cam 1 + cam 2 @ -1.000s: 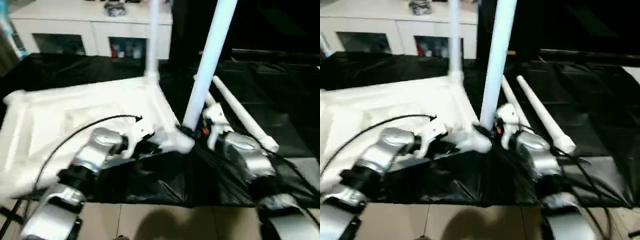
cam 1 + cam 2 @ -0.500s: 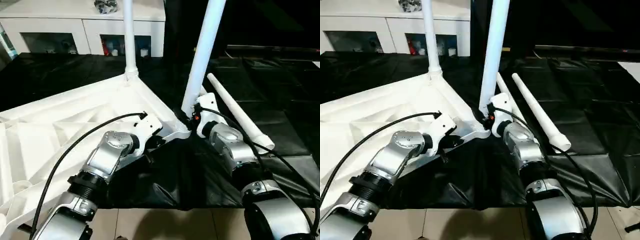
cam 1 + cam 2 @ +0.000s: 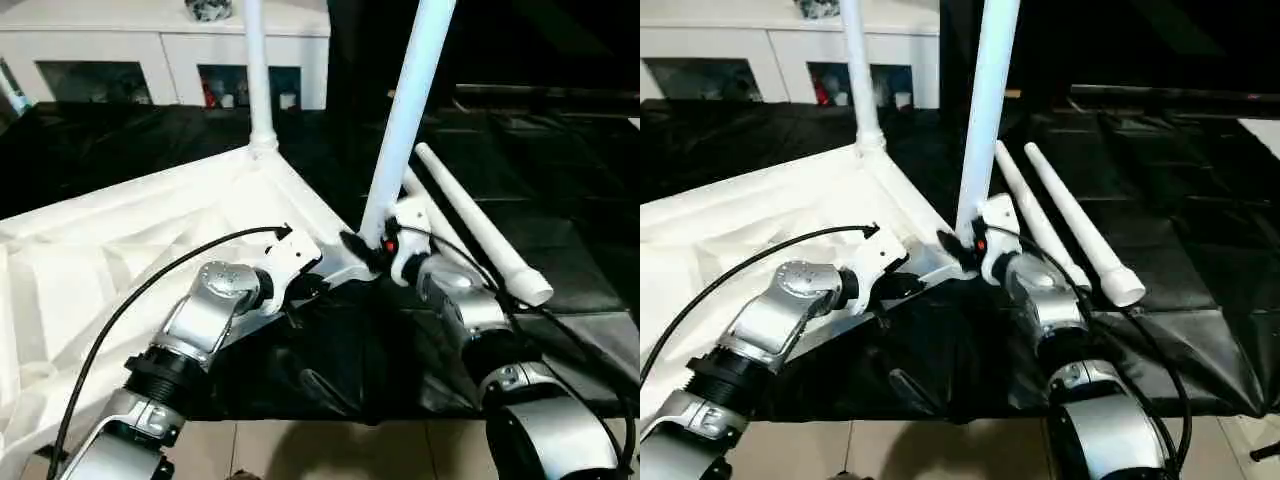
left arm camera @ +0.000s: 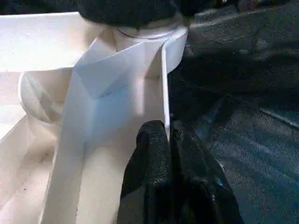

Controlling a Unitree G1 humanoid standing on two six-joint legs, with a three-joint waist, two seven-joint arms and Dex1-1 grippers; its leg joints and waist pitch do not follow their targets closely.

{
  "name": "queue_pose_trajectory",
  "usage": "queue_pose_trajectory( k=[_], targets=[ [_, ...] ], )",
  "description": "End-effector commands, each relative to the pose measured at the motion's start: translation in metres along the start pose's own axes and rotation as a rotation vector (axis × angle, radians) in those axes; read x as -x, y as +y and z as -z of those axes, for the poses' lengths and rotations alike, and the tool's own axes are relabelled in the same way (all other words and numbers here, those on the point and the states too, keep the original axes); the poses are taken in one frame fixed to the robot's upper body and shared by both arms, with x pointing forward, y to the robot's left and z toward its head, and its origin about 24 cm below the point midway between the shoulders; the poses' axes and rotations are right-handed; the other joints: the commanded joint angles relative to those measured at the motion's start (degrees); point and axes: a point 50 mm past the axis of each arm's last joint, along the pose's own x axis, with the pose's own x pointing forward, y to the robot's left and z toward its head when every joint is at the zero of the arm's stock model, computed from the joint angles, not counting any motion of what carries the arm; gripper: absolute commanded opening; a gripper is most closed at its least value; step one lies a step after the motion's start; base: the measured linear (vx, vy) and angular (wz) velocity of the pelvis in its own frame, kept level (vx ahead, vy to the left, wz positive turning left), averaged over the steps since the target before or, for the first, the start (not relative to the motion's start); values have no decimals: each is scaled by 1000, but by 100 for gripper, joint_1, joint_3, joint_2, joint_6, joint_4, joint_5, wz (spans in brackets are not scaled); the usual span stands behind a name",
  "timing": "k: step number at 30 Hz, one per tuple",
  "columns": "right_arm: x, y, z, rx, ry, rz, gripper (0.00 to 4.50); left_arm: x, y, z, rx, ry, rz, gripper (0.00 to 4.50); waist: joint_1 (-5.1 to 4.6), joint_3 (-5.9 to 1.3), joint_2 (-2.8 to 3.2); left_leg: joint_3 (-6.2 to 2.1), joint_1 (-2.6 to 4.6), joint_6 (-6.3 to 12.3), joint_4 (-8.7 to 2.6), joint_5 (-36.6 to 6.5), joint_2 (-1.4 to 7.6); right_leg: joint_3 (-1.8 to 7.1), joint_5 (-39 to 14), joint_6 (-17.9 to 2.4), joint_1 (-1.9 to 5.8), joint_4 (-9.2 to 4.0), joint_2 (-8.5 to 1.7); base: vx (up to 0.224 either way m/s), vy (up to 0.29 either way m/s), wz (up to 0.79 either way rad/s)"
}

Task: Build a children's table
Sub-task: Rotate leg to tighten

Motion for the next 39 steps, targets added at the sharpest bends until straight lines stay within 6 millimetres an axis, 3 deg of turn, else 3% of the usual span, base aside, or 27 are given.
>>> queue_pose_trajectory(
  k=[1,4,5,8,12,18,23,32,39],
  targets=[
    [0,12,16,-28,54,-90,356,-1,-8,-28,-100,-107,71,0,36,-366,42,-120,118,711,-223,205,322,227,2491,-1630,258,-174,-485,0,0,0],
    [4,10,12,15,43,-131,366,1,-9,-27,-113,-111,101,0,58,-351,46,-120,125,754,-233,34,338,214,2265,-1643,254,-200,-497,0,0,0],
    [6,9,11,48,40,-147,366,2,-9,-27,-116,-112,120,0,73,-350,72,-122,135,732,-234,-27,353,212,2142,-1646,242,-204,-501,0,0,0],
    [12,5,10,103,34,-192,366,4,-12,-26,-130,-115,175,0,136,-339,59,-109,140,656,-227,-112,358,217,1886,-1673,238,-204,-500,0,0,0],
    [26,0,7,132,11,-293,366,9,-16,-23,-162,-119,279,0,191,-339,68,-100,124,691,-204,-149,359,213,1837,-1647,244,-189,-486,0,0,0],
    [44,-2,10,208,50,-456,366,14,-15,-16,-199,-96,370,0,281,-320,88,-98,108,648,-184,-348,368,212,1428,-1607,185,-200,-487,0,0,0],
    [55,1,12,225,73,-562,366,18,-15,-12,-236,-66,437,0,296,-307,84,-107,110,527,-219,-606,374,218,993,-1586,183,-230,-490,0,0,0],
    [60,5,21,235,109,-611,291,21,-15,-2,-263,-15,484,0,290,-330,78,-106,97,617,-187,-394,357,211,1253,-1666,177,-192,-498,0,0,0],
    [57,10,25,184,97,-590,279,17,-9,0,-221,-30,429,0,298,-316,78,-102,104,563,-196,-541,362,216,994,-1673,162,-207,-500,0,0,0]
  ],
)
